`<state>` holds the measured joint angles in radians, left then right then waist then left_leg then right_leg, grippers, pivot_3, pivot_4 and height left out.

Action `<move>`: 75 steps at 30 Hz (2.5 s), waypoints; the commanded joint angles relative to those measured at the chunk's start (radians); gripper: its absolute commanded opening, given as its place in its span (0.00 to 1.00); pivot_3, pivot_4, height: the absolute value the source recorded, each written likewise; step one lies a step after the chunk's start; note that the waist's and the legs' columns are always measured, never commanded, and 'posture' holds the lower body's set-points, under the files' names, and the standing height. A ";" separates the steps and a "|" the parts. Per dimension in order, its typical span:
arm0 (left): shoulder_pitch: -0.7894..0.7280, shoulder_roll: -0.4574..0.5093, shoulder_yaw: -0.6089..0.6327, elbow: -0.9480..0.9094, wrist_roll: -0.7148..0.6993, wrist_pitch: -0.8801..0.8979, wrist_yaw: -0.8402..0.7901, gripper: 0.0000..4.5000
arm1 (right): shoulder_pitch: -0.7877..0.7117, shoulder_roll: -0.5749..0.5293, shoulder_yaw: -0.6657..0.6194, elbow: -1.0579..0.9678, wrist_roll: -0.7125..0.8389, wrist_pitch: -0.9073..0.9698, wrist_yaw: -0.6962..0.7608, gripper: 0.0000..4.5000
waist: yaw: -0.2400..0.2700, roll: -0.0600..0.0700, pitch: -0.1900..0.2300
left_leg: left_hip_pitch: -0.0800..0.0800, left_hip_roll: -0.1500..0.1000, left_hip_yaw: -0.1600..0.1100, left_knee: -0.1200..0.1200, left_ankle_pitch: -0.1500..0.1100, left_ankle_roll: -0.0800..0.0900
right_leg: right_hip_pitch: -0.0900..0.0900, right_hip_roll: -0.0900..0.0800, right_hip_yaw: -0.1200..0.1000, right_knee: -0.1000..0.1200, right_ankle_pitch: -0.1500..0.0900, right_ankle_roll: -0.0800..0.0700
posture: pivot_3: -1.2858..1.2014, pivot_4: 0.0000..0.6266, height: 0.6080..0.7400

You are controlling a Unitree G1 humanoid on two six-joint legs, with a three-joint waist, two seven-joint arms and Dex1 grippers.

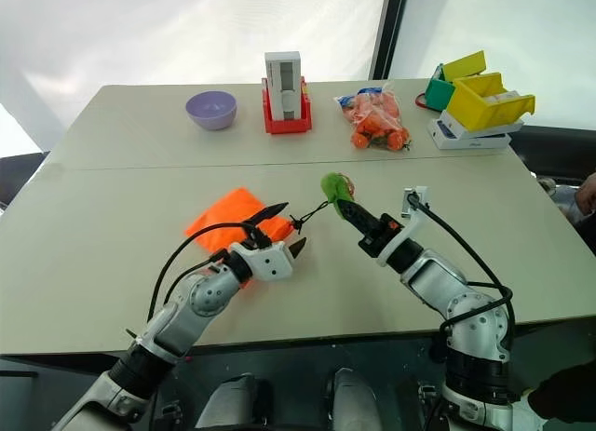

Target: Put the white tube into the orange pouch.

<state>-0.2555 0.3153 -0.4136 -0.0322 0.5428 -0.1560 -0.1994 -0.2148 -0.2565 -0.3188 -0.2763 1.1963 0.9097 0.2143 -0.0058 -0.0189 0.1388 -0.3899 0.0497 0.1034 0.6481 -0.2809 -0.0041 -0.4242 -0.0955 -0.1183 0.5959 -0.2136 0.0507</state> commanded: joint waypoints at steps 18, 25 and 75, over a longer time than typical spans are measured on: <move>-0.041 -0.058 0.004 0.080 0.007 -0.074 0.065 0.93 | -0.018 -0.005 0.020 -0.045 0.030 -0.021 -0.003 0.00 | 0.000 0.000 0.000 | 0.000 0.000 0.000 0.000 0.000 0.000 | 0.000 0.000 -0.001 0.000 0.000 0.000 | 0.52 0.24 1.00; -0.037 -0.063 0.009 0.086 -0.004 -0.075 0.061 0.22 | -0.019 -0.004 0.023 -0.044 0.028 -0.025 0.000 0.00 | 0.000 0.000 0.000 | 0.000 0.000 0.000 0.000 0.000 0.000 | 0.000 0.000 -0.001 0.000 0.000 0.000 | 0.52 0.24 1.00; 0.246 0.163 0.183 -0.148 -0.251 0.056 -0.203 0.23 | -0.112 0.009 -0.026 0.153 -0.238 -0.218 -0.118 0.00 | -0.006 0.004 -0.001 | 0.000 0.001 0.000 0.000 0.000 0.000 | -0.001 -0.001 -0.001 0.001 0.000 0.000 | 0.52 0.24 1.00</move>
<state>-0.0299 0.4693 -0.2800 -0.1889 0.3334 -0.1141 -0.3917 -0.3178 -0.2225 -0.3038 -0.0760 0.9792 0.7360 0.0884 -0.0115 -0.0152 0.1378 -0.3894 0.0507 0.1039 0.6476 -0.2810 -0.0041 -0.4248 -0.0961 -0.1191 0.5967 -0.2137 0.0507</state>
